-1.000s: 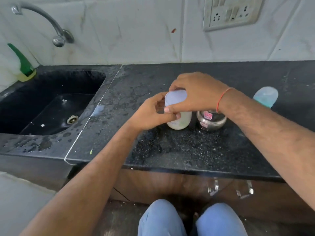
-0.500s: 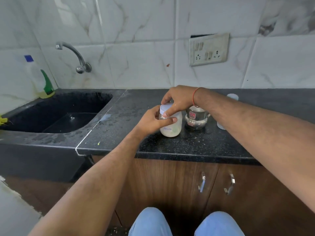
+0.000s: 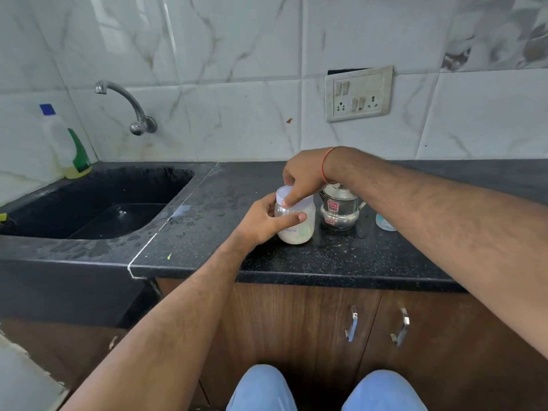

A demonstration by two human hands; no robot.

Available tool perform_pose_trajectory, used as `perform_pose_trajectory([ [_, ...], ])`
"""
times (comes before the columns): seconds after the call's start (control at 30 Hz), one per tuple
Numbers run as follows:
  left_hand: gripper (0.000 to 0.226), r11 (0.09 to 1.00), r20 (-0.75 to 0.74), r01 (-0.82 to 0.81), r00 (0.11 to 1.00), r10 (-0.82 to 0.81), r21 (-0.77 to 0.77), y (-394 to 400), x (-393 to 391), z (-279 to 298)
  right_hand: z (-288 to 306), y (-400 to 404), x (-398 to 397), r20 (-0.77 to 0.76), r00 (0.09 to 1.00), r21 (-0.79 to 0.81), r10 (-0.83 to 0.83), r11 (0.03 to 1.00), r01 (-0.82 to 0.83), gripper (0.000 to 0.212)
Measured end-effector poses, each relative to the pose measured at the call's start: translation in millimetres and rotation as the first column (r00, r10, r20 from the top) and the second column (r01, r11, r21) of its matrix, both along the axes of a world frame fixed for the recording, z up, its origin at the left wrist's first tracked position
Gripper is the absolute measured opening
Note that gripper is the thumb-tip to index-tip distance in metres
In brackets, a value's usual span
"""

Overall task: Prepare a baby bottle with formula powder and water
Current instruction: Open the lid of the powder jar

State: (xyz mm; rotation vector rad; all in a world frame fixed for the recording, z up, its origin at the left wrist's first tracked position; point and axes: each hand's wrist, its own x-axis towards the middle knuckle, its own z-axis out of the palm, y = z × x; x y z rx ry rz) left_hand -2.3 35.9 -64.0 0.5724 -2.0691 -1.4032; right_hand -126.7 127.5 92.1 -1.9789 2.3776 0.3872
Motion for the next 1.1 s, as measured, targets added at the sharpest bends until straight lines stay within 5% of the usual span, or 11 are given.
perform_pose_trajectory([
  [0.1,0.055,1.0,0.004,0.0,1.0,0.0,0.005,-2.1,-0.3,-0.7,9.3,-1.2,1.7,0.156,0.988,0.086,-0.006,0.996,-0.007,0.074],
  [0.17,0.054,1.0,0.015,-0.002,1.0,0.002,-0.003,-2.8,-0.5,-1.5,9.3,0.7,3.6,0.107,0.993,0.074,-0.041,0.997,0.033,0.083],
  [0.3,0.054,1.0,0.017,0.004,1.0,-0.004,-0.003,-4.9,-0.6,-2.8,4.9,-1.1,2.5,0.095,0.994,0.072,-0.056,0.996,0.049,0.056],
  [0.43,0.052,1.0,0.039,0.008,0.999,-0.007,-0.025,-4.7,-0.8,-2.1,9.4,1.0,7.5,0.14,0.988,0.064,-0.059,0.997,0.05,0.073],
  [0.53,0.051,1.0,0.036,0.014,0.999,-0.013,-0.024,-5.8,-0.6,-3.4,7.5,-1.7,7.9,0.114,0.991,0.078,-0.066,0.995,0.058,0.059],
  [0.67,0.048,0.999,0.049,0.026,0.999,-0.025,-0.032,-7.7,0.6,-2.6,9.0,-1.9,8.6,0.127,0.99,0.068,-0.066,0.996,0.058,0.077],
  [1.1,0.059,0.999,0.048,0.052,0.998,-0.052,-0.001,-11.2,1.6,-3.2,5.8,-5.0,-0.8,0.15,0.987,0.068,-0.063,0.996,0.053,0.074],
])
